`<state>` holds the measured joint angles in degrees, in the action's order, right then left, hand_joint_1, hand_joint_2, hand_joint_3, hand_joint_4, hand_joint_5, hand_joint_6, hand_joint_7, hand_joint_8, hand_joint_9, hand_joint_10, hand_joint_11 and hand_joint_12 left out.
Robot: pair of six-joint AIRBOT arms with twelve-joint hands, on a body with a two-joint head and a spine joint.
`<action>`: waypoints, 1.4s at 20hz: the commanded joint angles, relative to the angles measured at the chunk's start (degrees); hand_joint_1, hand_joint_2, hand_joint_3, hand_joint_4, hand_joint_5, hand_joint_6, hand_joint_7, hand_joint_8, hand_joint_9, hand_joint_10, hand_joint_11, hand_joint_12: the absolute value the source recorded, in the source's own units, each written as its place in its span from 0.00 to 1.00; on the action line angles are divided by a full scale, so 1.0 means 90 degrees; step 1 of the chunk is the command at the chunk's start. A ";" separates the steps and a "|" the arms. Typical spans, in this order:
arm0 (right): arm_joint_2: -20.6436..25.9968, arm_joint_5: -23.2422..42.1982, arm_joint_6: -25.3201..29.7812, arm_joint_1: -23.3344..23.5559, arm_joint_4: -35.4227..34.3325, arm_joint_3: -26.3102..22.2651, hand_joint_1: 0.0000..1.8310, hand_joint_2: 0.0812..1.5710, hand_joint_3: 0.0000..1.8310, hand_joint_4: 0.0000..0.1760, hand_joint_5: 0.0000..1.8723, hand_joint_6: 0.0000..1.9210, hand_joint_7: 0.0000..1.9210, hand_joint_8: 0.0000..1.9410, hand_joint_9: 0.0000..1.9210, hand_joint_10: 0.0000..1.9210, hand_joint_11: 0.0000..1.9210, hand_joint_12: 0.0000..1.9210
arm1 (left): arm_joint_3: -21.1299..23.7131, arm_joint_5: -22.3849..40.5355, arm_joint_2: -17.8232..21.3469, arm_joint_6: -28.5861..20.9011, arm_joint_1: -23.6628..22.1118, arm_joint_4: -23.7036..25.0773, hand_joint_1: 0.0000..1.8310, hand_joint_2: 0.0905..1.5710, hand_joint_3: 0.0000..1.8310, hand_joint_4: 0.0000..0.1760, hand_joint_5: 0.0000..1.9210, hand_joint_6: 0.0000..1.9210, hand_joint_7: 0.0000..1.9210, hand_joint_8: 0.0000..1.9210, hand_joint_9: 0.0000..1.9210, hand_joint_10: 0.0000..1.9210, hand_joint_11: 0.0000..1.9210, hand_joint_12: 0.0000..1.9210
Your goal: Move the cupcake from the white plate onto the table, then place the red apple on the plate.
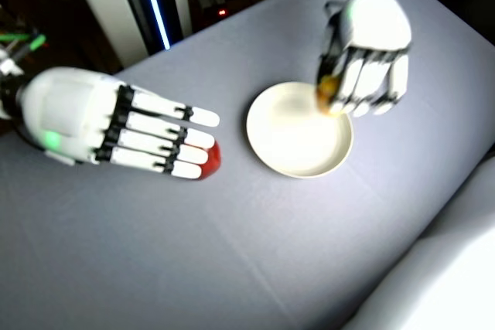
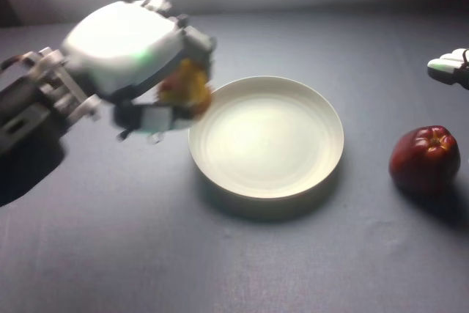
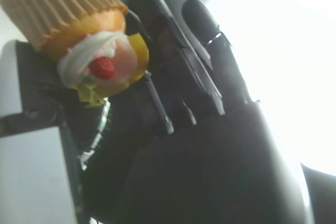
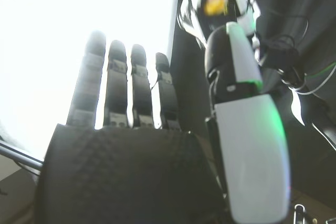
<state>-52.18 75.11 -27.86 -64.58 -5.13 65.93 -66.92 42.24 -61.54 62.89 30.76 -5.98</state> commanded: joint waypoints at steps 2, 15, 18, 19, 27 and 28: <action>0.0007 0.0792 0.0057 0.0000 -0.0181 0.0004 0.52 0.75 0.00 0.25 0.13 0.00 0.13 0.00 0.12 0.00 0.11 0.04 | 0.0202 0.0953 0.0326 0.0129 0.0274 -0.0181 0.67 0.68 0.00 0.00 0.51 0.47 0.55 0.48 0.51 0.20 0.21 0.55; 0.0006 0.0794 0.0089 -0.0068 -0.0208 -0.0017 0.53 0.75 0.00 0.26 0.14 0.00 0.13 0.00 0.13 0.00 0.11 0.03 | 0.0691 0.1446 0.0630 0.0672 0.1784 -0.1538 0.65 0.64 0.00 0.00 0.60 0.35 0.50 0.06 0.44 0.03 0.18 0.46; 0.0006 0.0793 0.0089 -0.0070 -0.0209 -0.0021 0.51 0.76 0.00 0.34 0.13 0.00 0.12 0.00 0.11 0.00 0.10 0.02 | 0.0718 0.1515 0.0645 0.0672 0.1903 -0.1649 0.65 0.64 0.00 0.00 0.60 0.35 0.50 0.00 0.44 0.00 0.15 0.52; 0.0006 0.0793 0.0089 -0.0072 -0.0209 -0.0023 0.51 0.76 0.00 0.30 0.13 0.00 0.12 0.00 0.12 0.00 0.10 0.02 | 0.0724 0.1513 0.0649 0.0672 0.1911 -0.1649 0.67 0.59 0.00 0.00 0.51 0.13 0.48 0.00 0.42 0.00 0.13 0.52; 0.0006 0.0794 0.0104 -0.0085 -0.0210 -0.0042 0.51 0.76 0.00 0.31 0.13 0.00 0.13 0.00 0.12 0.00 0.11 0.02 | 0.0829 0.1547 0.0738 0.0673 0.1980 -0.1624 0.58 0.54 0.00 0.00 0.33 0.00 0.27 0.00 0.23 0.00 0.06 0.33; 0.0006 0.0795 0.0106 -0.0085 -0.0210 -0.0042 0.51 0.76 0.00 0.30 0.13 0.00 0.13 0.00 0.12 0.00 0.11 0.02 | 0.0852 0.1579 0.0758 0.0673 0.1982 -0.1612 0.56 0.53 0.00 0.00 0.31 0.00 0.21 0.00 0.19 0.00 0.04 0.32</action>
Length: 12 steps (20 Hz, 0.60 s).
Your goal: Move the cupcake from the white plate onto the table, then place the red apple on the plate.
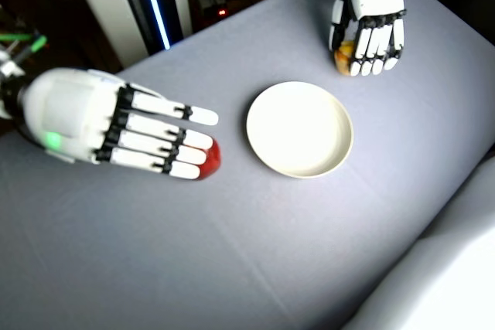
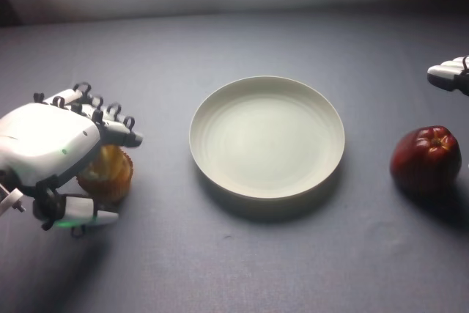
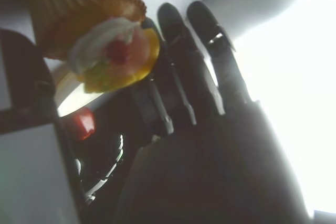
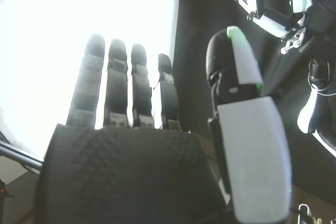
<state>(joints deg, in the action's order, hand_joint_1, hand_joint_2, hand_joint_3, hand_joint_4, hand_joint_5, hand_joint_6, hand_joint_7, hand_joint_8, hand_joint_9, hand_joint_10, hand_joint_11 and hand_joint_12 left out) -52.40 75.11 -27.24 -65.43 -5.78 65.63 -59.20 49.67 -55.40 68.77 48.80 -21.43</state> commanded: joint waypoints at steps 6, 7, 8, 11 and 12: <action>0.0037 0.0653 0.0044 0.0010 0.0027 0.0052 0.50 0.75 0.00 0.16 0.13 0.00 0.12 0.00 0.12 0.00 0.12 0.02 | 0.0227 0.1187 0.0234 0.0020 -0.0002 0.0243 0.43 0.51 0.00 0.95 0.13 0.00 0.03 0.00 0.02 0.00 0.00 0.07; 0.0050 0.0523 0.0050 0.0028 0.0142 0.0086 0.50 0.74 0.00 0.15 0.13 0.00 0.12 0.00 0.12 0.00 0.12 0.02 | 0.0311 0.1337 0.0296 0.0020 0.0027 0.0292 0.42 0.50 0.00 0.99 0.11 0.00 0.01 0.00 0.01 0.00 0.00 0.04; 0.0060 0.0321 0.0055 0.0114 0.0295 0.0124 0.51 0.74 0.00 0.30 0.13 0.00 0.09 0.00 0.11 0.00 0.11 0.02 | 0.0428 0.1543 0.0366 0.0020 0.0061 0.0360 0.40 0.49 0.00 1.00 0.08 0.00 0.00 0.00 0.00 0.00 0.00 0.01; 0.0072 -0.0365 0.0246 0.0433 0.0782 0.0276 0.47 0.67 0.00 0.73 0.09 0.00 0.06 0.00 0.05 0.00 0.07 0.00 | 0.0700 0.1966 0.0574 -0.0023 0.0208 0.0497 0.39 0.48 0.00 1.00 0.03 0.00 0.00 0.00 0.00 0.00 0.00 0.00; 0.0067 -0.0669 0.0391 0.0595 0.1047 0.0369 0.48 0.63 0.00 0.77 0.09 0.00 0.06 0.00 0.04 0.00 0.04 0.00 | 0.0716 0.2029 0.0592 -0.0129 0.0250 0.0545 0.40 0.48 0.00 1.00 0.03 0.00 0.00 0.00 0.00 0.00 0.03 0.01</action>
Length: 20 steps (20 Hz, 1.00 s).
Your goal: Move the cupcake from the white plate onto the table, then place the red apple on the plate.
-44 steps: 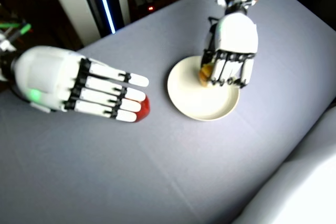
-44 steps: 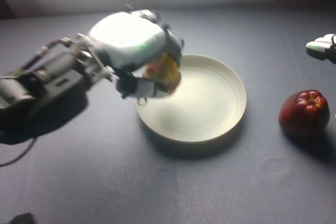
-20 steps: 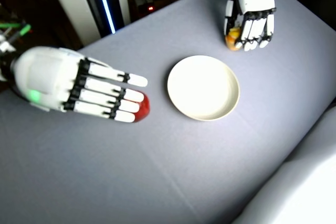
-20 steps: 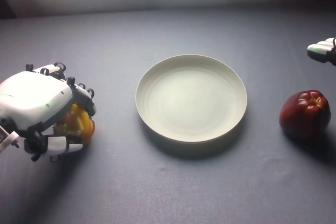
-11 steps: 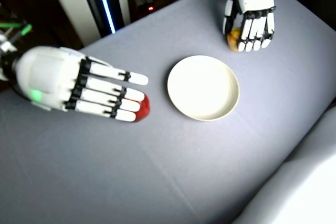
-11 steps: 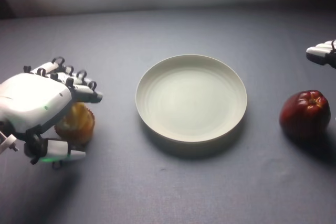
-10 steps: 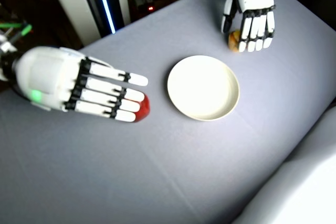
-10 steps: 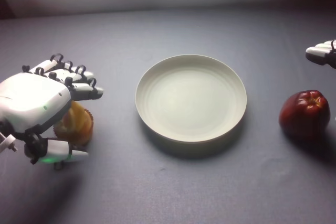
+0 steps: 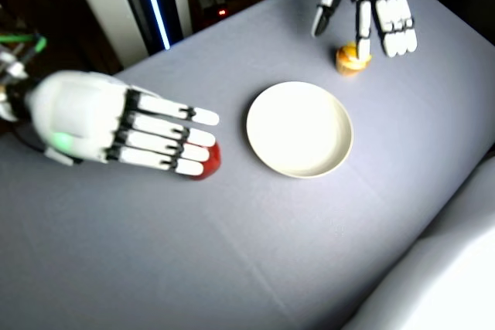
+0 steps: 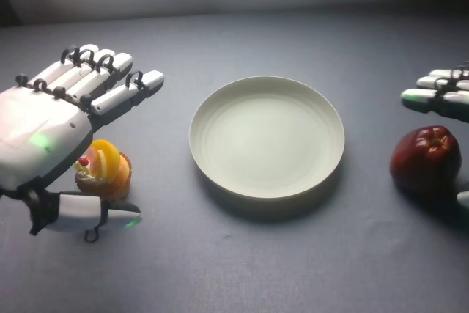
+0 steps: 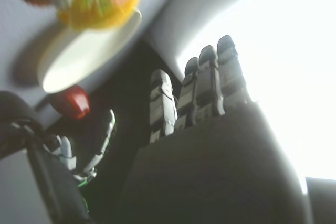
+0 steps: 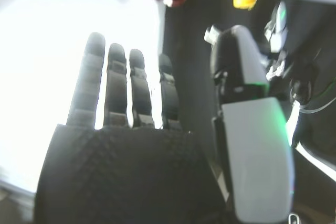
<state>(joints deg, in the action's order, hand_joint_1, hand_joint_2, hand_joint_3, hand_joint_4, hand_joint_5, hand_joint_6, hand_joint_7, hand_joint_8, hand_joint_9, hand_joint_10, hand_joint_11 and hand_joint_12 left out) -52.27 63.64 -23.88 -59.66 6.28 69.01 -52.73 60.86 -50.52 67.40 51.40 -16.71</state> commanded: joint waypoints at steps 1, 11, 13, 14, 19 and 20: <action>0.0046 0.0263 0.0104 0.0149 -0.0007 0.0071 0.46 0.59 0.00 0.74 0.09 0.00 0.07 0.00 0.04 0.00 0.05 0.01 | -0.0001 0.0857 0.0060 -0.0125 0.0000 0.0077 0.39 0.48 0.00 1.00 0.03 0.00 0.00 0.00 0.00 0.00 0.05 0.02; -0.0507 -0.1742 0.0520 0.1338 0.1393 0.0851 0.48 0.51 0.00 0.96 0.03 0.00 0.11 0.00 0.13 0.01 0.13 0.07 | 0.0070 0.1166 0.0106 -0.0443 0.0130 0.0182 0.44 0.48 0.00 0.95 0.06 0.01 0.01 0.00 0.00 0.00 0.03 0.02; -0.0611 -0.1945 0.0520 0.1496 0.1580 0.0924 0.51 0.51 0.00 1.00 0.05 0.01 0.11 0.01 0.13 0.01 0.13 0.07 | 0.0073 0.1183 0.0106 -0.0462 0.0134 0.0193 0.44 0.48 0.00 0.92 0.06 0.01 0.01 0.00 0.00 0.00 0.04 0.03; -0.0651 -0.2016 0.0520 0.1553 0.1639 0.0960 0.52 0.53 0.00 0.86 0.10 0.00 0.19 0.01 0.20 0.01 0.19 0.11 | 0.0078 0.1191 0.0106 -0.0465 0.0139 0.0194 0.45 0.49 0.00 0.94 0.06 0.00 0.01 0.00 0.00 0.00 0.04 0.02; -0.0670 -0.2084 0.0519 0.1722 0.1691 0.1048 0.75 0.70 0.00 0.00 0.48 0.50 0.50 0.46 0.49 0.64 0.43 0.69 | 0.0092 0.1257 0.0137 -0.0512 0.0189 0.0210 0.44 0.49 0.00 0.92 0.07 0.00 0.01 0.00 0.00 0.00 0.03 0.03; -0.0667 -0.2020 0.0519 0.1798 0.1699 0.1048 0.75 0.71 0.00 0.00 0.49 0.48 0.48 0.55 0.45 0.70 0.42 0.73 | 0.0092 0.1262 0.0139 -0.0531 0.0206 0.0205 0.43 0.49 0.00 0.93 0.07 0.00 0.01 0.00 0.00 0.00 0.04 0.03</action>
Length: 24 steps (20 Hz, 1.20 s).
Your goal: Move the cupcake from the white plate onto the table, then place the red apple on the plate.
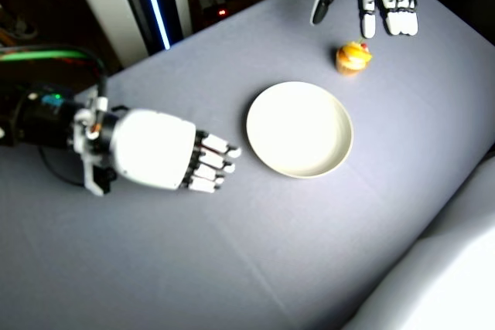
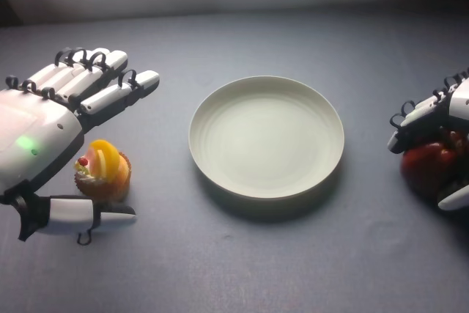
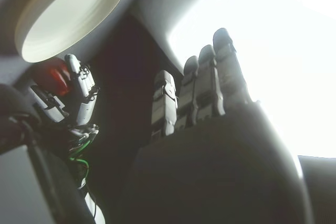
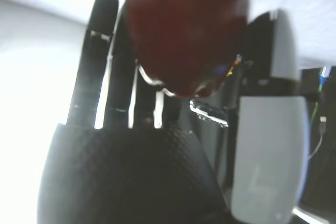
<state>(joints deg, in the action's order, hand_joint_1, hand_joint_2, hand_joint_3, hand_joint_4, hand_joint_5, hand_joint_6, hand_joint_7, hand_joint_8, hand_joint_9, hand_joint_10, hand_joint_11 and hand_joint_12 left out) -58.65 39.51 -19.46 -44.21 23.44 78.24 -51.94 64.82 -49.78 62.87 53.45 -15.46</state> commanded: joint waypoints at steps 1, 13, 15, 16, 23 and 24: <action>0.0042 0.0752 0.0028 0.0133 -0.0208 0.0020 0.74 0.75 0.00 0.00 0.47 0.47 0.39 0.71 0.39 0.80 0.37 0.79 | 0.0005 0.0828 0.0056 -0.0043 -0.0010 0.0063 0.44 0.49 0.00 0.91 0.07 0.00 0.01 0.00 0.00 0.00 0.04 0.03; -0.1573 0.0934 0.0032 0.2037 0.0238 0.0856 0.76 0.64 0.00 0.00 0.55 0.46 0.66 0.21 0.56 0.50 0.46 0.50 | 0.0004 0.0945 0.0054 -0.0161 -0.0001 0.0172 0.45 0.50 0.00 0.86 0.07 0.00 0.02 0.00 0.00 0.00 0.04 0.05; -0.1888 0.0498 0.0032 0.2174 0.0528 0.1035 0.76 0.64 0.00 0.00 0.56 0.43 0.66 0.20 0.56 0.51 0.44 0.60 | 0.0004 0.1007 0.0050 -0.0167 -0.0012 0.0199 0.44 0.51 0.00 0.77 0.06 0.00 0.01 0.00 0.00 0.00 0.01 0.04; -0.2021 0.0311 0.0032 0.2175 0.0603 0.1093 0.76 0.64 0.00 0.00 0.56 0.44 0.62 0.28 0.57 0.47 0.44 0.58 | 0.0002 0.1023 0.0047 -0.0167 -0.0052 0.0232 0.43 0.51 0.00 0.68 0.05 0.00 0.01 0.00 0.00 0.00 0.00 0.04; -0.2327 -0.0155 0.0032 0.2124 0.0699 0.1248 0.58 0.59 0.00 0.00 0.41 0.05 0.37 0.13 0.32 0.36 0.22 0.73 | -0.0007 0.1063 0.0019 -0.0202 -0.0083 0.0246 0.45 0.53 0.00 0.59 0.04 0.00 0.00 0.00 0.00 0.00 0.00 0.01; -0.2330 -0.0165 0.0050 0.2105 0.0698 0.1252 0.55 0.58 0.00 0.00 0.38 0.01 0.34 0.06 0.30 0.30 0.20 0.67 | -0.0007 0.1074 0.0018 -0.0218 -0.0083 0.0245 0.45 0.53 0.00 0.59 0.03 0.00 0.00 0.00 0.00 0.00 0.01 0.01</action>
<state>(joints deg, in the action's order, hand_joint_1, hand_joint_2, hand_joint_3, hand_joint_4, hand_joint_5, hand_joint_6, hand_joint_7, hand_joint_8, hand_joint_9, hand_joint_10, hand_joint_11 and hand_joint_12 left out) -79.79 32.34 -19.42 -25.56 31.83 89.32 -51.96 66.89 -49.78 61.25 53.43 -14.17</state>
